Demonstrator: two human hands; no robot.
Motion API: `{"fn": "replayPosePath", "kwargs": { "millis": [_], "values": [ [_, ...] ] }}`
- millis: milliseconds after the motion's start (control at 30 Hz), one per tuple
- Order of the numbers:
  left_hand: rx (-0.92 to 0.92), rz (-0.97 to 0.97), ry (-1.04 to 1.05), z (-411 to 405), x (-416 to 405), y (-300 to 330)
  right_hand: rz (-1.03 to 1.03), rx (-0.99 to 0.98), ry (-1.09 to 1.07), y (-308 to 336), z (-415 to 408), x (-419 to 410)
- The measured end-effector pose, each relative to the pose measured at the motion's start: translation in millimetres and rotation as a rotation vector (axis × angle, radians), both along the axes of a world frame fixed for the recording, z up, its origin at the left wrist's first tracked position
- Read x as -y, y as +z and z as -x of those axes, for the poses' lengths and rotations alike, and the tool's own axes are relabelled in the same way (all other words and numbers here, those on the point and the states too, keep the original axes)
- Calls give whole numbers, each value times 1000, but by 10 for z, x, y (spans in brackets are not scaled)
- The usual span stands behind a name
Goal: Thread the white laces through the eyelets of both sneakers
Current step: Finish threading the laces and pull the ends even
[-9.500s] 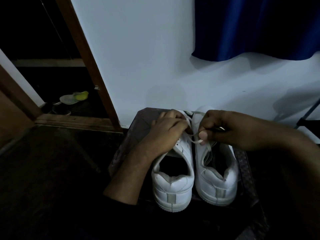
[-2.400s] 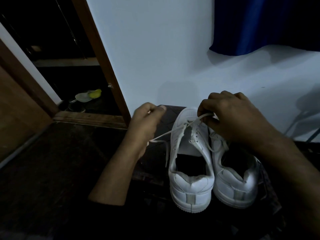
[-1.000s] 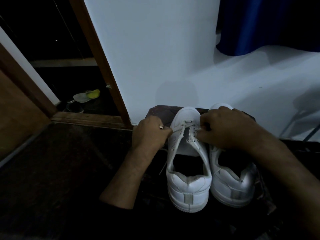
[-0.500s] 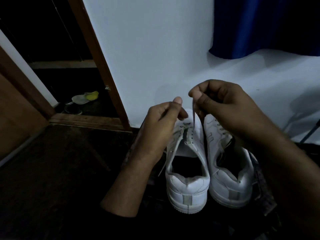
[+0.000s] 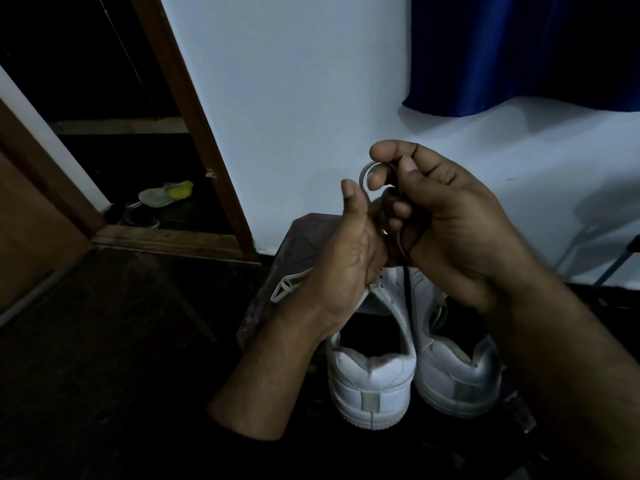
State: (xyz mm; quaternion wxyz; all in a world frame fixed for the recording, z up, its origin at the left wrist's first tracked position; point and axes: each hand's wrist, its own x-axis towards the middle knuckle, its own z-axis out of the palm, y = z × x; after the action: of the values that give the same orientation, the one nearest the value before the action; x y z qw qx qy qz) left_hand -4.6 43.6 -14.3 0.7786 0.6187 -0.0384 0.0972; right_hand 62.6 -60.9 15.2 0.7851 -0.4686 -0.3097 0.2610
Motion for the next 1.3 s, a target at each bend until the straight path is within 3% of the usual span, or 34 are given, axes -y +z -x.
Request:
{"fn": "replayPosePath", "kwargs": {
  "millis": [133, 233, 400, 700, 800, 933, 1067, 1300],
  "values": [
    [-37, 56, -35, 14, -23, -2, 73, 11, -117, -28, -50, -8],
    [-74, 99, 103, -20, -131, -51, 194, 172, -245, -38, -86, 29],
    [-49, -12, 289, 6, -311, -88, 709, 835, -528, -141, -281, 138],
    [-73, -106, 408, 28, -425, -121, 1300, 1104, -557, -276, -448, 287],
    [-83, -214, 396, 14, -397, -158, 1199, 1164, -623, -236, -299, 177],
    [-66, -314, 371, -8, -358, -187, 909, 1002, -412, -179, -82, -15],
    [-82, -301, 360, 2, -383, -177, 907, 978, -390, -226, -138, -29],
    [-36, -458, 308, 23, -453, -238, 847, 904, -363, -182, -280, 163]
  ]
}}
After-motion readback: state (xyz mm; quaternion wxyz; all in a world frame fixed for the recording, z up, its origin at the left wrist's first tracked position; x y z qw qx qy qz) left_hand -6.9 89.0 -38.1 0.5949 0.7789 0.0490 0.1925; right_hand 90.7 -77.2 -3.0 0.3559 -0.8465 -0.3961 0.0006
